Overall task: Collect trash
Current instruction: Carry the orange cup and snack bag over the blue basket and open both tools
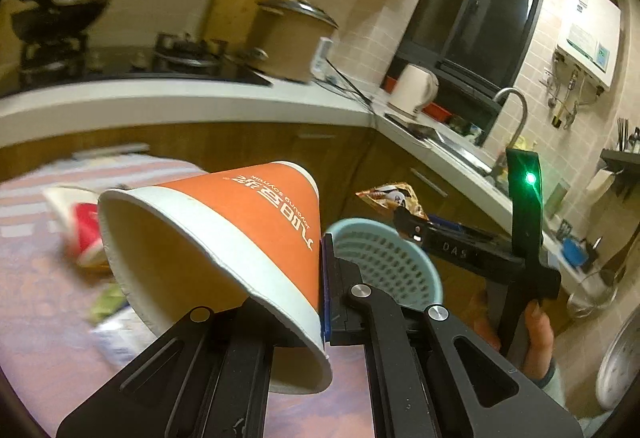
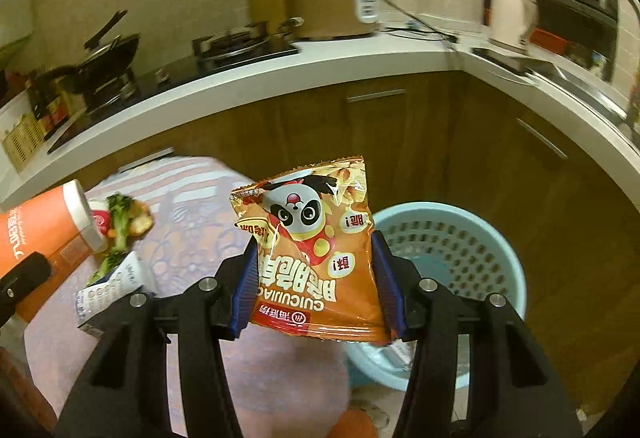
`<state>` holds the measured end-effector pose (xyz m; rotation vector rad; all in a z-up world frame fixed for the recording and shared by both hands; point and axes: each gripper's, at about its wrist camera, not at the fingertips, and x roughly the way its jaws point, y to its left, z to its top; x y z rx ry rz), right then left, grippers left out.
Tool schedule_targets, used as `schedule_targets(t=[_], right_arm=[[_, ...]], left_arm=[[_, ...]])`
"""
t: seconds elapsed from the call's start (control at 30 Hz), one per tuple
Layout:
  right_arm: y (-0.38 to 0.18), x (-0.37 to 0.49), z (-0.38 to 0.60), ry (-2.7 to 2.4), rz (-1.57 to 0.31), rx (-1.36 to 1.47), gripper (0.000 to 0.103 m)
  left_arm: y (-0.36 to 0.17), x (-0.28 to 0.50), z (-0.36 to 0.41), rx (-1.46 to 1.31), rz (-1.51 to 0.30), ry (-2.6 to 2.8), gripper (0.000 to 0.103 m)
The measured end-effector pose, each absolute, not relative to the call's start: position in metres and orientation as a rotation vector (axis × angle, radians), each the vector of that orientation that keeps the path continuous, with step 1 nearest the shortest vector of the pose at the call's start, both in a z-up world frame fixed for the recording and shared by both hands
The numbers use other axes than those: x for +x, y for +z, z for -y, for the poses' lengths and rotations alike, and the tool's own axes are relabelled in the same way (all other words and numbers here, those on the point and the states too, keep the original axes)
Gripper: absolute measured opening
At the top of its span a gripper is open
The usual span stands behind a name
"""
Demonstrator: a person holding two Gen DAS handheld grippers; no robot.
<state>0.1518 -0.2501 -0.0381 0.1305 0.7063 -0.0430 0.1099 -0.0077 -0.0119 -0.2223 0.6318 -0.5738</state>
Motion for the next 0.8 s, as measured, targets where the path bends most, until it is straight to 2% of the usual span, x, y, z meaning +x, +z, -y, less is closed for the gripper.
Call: schedule_targets(t=[0.33,0.8], right_arm=[[-0.056,0.138,0.327,-0.128,-0.713,0.22,0.049],[-0.111,0.148,0.384,-0.176,-0.835,0.305,0.049]], left_arm=[[-0.03,0.146,0.117,-0.147,-0.719,-0.679,0.001],[-0.085,0.184,0.2,-0.079,-0.863,-0.747,0.003]])
